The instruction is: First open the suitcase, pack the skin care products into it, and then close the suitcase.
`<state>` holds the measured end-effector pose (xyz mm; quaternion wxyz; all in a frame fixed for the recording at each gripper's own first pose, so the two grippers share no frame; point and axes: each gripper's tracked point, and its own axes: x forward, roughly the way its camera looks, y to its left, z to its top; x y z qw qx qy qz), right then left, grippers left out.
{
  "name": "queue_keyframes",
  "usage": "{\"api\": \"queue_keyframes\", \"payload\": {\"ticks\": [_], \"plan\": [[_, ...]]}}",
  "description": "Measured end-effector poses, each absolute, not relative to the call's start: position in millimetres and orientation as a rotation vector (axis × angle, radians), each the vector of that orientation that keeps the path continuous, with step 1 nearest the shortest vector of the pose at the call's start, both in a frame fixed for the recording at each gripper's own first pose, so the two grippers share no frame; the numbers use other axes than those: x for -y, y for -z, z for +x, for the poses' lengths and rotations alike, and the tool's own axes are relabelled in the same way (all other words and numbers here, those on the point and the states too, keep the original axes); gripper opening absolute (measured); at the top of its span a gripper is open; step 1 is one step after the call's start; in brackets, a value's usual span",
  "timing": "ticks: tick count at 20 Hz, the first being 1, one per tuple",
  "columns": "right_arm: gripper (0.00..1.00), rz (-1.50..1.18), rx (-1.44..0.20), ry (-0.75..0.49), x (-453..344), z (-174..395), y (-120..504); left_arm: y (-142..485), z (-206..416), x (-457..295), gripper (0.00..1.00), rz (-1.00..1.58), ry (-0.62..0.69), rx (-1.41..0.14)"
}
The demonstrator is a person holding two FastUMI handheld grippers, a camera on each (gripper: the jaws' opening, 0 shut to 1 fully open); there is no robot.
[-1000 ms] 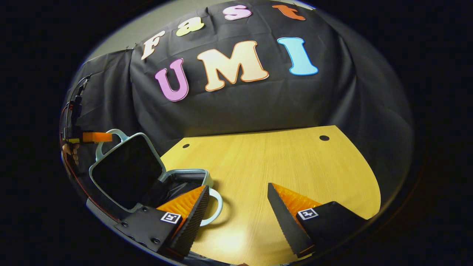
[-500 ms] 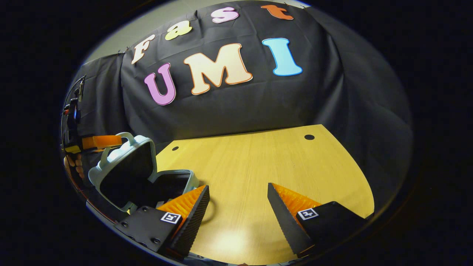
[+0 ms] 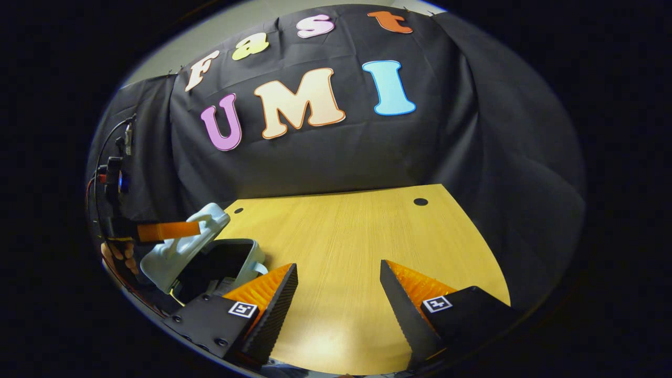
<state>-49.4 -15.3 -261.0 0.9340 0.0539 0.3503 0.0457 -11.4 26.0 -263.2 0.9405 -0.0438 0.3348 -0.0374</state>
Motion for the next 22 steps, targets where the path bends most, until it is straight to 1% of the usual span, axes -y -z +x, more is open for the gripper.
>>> {"api": "queue_keyframes", "payload": {"ticks": [2,4,5,6,7,9,10,12,13,14,18,20,21,22], "plan": [[0.98,0.112,-0.691,-0.114,23,-46,252,275,-17,-11,0.06,-0.048,0.083,-0.694],[0.98,0.107,-0.64,-0.141,28,-37,235,257,-13,1,0.2,-0.032,0.068,-0.614],[0.98,0.1,-0.603,-0.154,30,-31,223,243,-10,5,0.35,-0.021,0.048,-0.558],[0.98,0.094,-0.558,-0.163,33,-25,209,225,-7,9,0.46,-0.016,0.031,-0.503],[0.98,0.086,-0.513,-0.165,34,-18,193,206,-2,11,0.67,-0.007,0.006,-0.449],[0.98,0.085,-0.412,-0.167,31,-7,157,167,2,8,0.89,0.012,-0.047,-0.345],[0.98,0.085,-0.356,-0.163,29,-2,137,141,3,4,0.92,0.028,-0.074,-0.277],[0.98,0.067,-0.242,-0.144,26,5,99,95,5,-5,0.93,0.078,-0.105,-0.164],[0.97,0.061,-0.194,-0.134,24,7,81,80,4,-7,0.99,0.097,-0.108,-0.131],[0.98,0.056,-0.155,-0.131,19,6,65,63,4,-9,0.94,0.113,-0.104,-0.101],[0.97,0.053,-0.062,-0.108,-1,-3,22,27,-3,-9,0.94,0.076,-0.077,-0.051],[0.97,0.074,-0.035,-0.097,-13,-11,8,24,-10,-14,0.94,0.071,-0.065,-0.048],[0.94,0.075,-0.023,-0.092,-19,-14,2,25,-14,-16,0.94,0.078,-0.06,-0.048],[0.97,0.07,-0.012,-0.081,-23,-18,-1,25,-17,-19,0.94,0.089,-0.05,-0.051]]}}
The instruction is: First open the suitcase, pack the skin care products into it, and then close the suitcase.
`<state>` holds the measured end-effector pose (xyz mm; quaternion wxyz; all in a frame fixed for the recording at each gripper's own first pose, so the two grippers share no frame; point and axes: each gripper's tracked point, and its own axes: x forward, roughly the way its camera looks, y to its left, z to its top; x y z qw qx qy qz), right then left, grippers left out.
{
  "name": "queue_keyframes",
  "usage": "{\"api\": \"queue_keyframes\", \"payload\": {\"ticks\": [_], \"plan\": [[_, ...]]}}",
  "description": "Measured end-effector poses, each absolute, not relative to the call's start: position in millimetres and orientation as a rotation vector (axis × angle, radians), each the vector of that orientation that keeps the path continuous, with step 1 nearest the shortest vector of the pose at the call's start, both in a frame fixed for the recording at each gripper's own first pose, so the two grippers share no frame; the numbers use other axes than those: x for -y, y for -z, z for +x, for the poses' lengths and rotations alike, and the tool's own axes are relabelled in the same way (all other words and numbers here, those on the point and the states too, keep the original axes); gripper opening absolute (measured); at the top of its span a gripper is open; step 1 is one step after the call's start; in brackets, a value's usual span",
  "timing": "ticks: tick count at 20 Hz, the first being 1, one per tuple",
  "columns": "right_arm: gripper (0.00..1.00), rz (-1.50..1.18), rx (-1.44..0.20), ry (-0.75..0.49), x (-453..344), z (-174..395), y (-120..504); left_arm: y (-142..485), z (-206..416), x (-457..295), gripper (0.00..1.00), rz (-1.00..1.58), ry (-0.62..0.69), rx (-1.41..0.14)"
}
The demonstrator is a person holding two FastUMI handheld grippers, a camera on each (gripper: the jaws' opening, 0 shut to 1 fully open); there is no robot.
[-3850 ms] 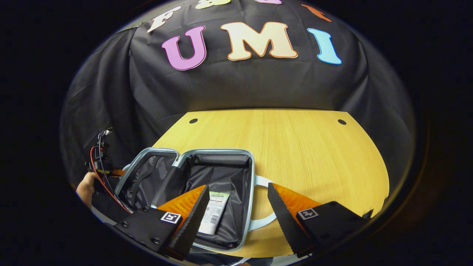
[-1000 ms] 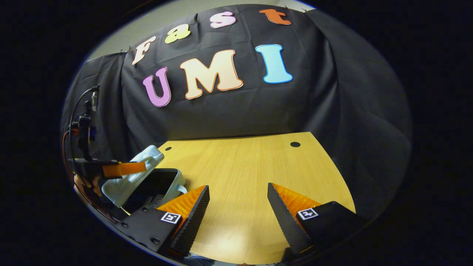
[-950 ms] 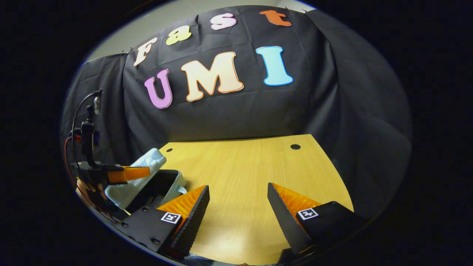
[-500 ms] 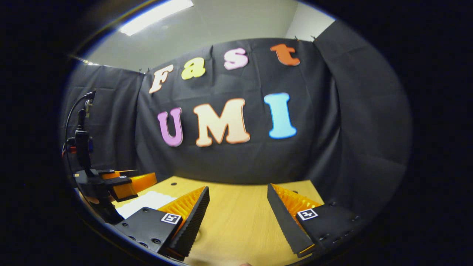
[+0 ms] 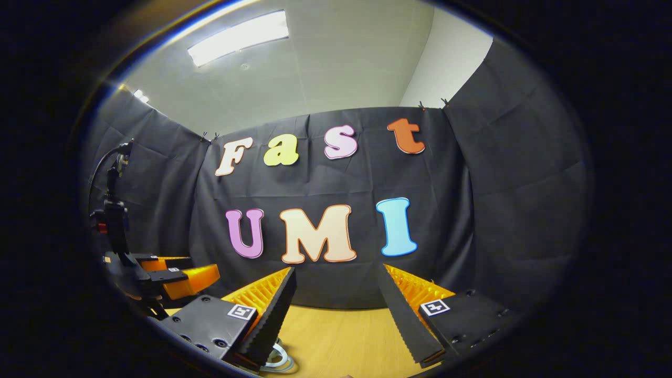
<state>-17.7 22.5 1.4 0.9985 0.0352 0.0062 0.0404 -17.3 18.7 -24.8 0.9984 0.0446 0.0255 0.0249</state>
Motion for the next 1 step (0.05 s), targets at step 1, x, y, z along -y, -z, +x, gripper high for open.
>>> {"api": "queue_keyframes", "payload": {"ticks": [1], "plan": [[0.97,0.062,-0.007,-0.073,-26.4,-21.5,-4.2,28.5,-21.2,-21.0,0.94,0.101,-0.04,-0.058]]}}
